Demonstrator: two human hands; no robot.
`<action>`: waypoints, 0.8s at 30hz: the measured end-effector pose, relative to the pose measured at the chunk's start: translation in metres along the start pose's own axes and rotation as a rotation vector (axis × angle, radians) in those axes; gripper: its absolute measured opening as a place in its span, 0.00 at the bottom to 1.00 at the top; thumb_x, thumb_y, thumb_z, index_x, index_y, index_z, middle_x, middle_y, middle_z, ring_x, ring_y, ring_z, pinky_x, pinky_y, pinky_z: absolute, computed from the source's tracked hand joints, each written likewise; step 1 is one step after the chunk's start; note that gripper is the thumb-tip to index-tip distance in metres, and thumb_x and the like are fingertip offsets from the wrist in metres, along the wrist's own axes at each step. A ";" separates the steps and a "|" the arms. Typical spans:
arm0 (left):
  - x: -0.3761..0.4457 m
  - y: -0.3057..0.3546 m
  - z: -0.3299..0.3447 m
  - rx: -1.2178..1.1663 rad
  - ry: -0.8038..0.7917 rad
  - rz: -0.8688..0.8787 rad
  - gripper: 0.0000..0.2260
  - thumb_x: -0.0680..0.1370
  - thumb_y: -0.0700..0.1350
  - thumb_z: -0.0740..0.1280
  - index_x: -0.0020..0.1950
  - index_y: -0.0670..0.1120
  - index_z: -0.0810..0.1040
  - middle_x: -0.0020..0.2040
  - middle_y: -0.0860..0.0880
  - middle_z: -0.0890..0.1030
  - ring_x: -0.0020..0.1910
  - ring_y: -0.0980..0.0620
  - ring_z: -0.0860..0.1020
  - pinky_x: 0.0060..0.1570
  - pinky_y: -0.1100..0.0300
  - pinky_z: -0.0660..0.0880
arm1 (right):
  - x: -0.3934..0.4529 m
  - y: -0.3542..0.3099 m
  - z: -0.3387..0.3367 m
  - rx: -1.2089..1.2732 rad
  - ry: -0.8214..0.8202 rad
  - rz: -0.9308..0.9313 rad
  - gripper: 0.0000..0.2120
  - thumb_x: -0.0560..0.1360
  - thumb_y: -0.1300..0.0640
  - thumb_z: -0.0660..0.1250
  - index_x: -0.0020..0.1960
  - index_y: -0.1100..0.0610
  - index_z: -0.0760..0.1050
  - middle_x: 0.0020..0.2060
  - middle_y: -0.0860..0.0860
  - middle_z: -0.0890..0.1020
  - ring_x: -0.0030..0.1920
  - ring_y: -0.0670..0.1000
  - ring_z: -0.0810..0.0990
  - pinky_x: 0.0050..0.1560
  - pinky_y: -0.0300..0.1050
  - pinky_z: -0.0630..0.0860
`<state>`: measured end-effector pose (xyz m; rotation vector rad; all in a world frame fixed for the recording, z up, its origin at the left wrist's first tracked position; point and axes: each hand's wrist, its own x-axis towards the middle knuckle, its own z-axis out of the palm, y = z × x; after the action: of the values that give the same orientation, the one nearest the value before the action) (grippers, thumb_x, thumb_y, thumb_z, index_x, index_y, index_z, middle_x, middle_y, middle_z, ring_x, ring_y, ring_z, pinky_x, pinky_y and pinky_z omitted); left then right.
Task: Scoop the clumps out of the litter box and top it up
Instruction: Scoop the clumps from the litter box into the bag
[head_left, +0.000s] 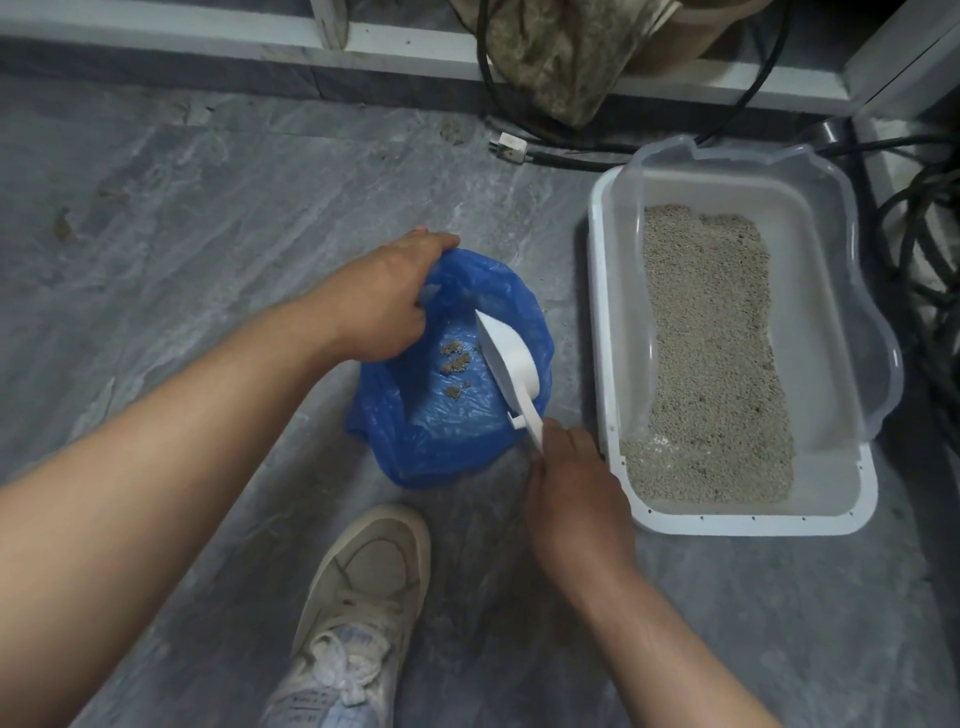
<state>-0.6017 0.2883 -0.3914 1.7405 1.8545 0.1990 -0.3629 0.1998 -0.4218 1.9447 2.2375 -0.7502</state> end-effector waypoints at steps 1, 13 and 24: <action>0.000 0.000 0.000 0.000 0.000 0.002 0.34 0.77 0.32 0.60 0.81 0.48 0.58 0.80 0.47 0.63 0.79 0.49 0.60 0.75 0.57 0.60 | -0.001 0.000 0.000 0.003 -0.001 -0.001 0.19 0.81 0.58 0.55 0.71 0.51 0.65 0.60 0.51 0.72 0.56 0.56 0.78 0.49 0.50 0.72; 0.005 0.006 0.004 0.020 -0.001 0.008 0.35 0.75 0.32 0.62 0.81 0.49 0.59 0.79 0.46 0.64 0.78 0.47 0.63 0.73 0.55 0.63 | -0.006 0.006 -0.001 0.069 0.027 -0.048 0.18 0.81 0.56 0.56 0.70 0.52 0.66 0.58 0.50 0.73 0.55 0.56 0.78 0.49 0.50 0.73; 0.011 0.020 0.007 0.039 0.019 0.042 0.35 0.75 0.34 0.63 0.81 0.49 0.58 0.80 0.46 0.63 0.78 0.47 0.63 0.75 0.52 0.63 | -0.020 0.021 -0.014 0.016 0.008 -0.074 0.19 0.82 0.55 0.55 0.72 0.51 0.63 0.61 0.51 0.73 0.54 0.59 0.79 0.49 0.54 0.75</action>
<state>-0.5807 0.3000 -0.3908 1.8111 1.8475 0.1982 -0.3356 0.1893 -0.4087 1.8844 2.3262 -0.7728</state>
